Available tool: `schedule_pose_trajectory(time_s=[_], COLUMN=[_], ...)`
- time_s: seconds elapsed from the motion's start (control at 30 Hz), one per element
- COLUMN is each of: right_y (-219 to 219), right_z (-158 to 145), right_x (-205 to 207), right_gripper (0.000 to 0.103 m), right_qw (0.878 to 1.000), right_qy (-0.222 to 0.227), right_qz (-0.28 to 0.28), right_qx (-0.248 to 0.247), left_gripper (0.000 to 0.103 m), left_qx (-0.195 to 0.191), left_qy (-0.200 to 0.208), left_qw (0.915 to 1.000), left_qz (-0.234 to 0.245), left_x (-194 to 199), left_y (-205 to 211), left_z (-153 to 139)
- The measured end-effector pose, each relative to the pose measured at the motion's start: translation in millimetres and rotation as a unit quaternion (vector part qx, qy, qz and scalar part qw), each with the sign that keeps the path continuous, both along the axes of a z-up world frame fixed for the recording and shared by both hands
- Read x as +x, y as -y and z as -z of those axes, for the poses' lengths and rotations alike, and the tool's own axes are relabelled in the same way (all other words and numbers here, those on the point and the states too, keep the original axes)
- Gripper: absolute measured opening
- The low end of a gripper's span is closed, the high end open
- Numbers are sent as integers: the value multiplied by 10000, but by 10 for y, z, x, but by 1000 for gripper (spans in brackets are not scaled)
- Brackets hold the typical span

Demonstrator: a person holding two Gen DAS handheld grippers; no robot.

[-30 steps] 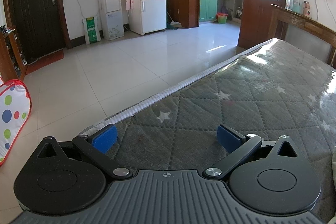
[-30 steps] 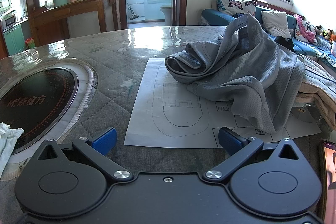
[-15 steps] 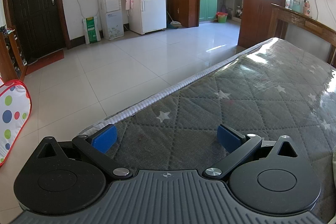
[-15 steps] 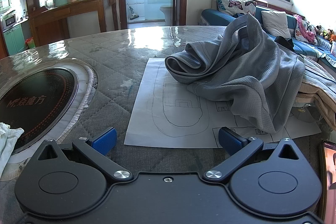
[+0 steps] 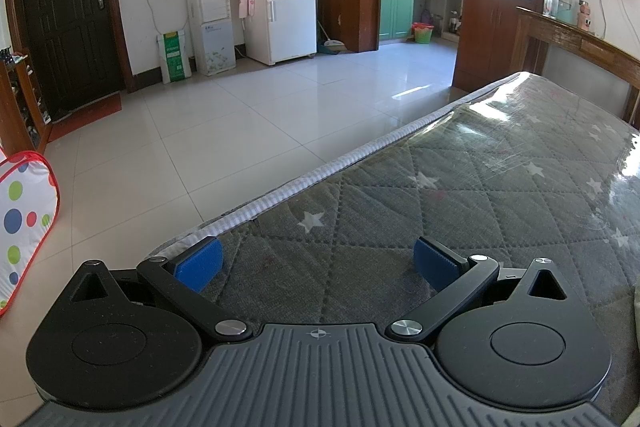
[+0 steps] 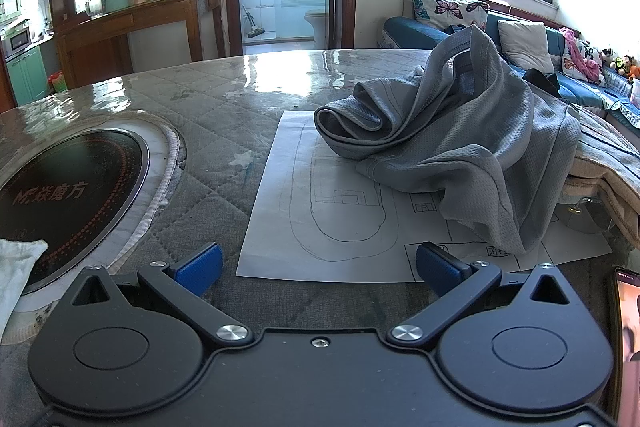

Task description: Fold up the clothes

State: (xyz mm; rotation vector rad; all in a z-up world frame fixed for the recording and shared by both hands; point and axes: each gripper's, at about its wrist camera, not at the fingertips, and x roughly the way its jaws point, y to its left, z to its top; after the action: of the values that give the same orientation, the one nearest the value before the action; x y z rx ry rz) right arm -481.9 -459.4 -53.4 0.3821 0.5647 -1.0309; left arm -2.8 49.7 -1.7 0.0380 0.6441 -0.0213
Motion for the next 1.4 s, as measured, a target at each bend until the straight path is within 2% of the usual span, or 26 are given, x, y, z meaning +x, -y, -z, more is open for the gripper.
schedule_pose_trajectory(time_s=[1.4], right_y=[0], right_z=[0], right_x=[1], right_gripper=[103], right_qw=[10000], right_qy=[1], right_qz=[0], right_qx=[0], left_gripper=[103], left_qx=[-1], left_qy=[-2], left_qw=[10000], left_qz=[0], left_x=[-4], left_y=[22], left_z=[15])
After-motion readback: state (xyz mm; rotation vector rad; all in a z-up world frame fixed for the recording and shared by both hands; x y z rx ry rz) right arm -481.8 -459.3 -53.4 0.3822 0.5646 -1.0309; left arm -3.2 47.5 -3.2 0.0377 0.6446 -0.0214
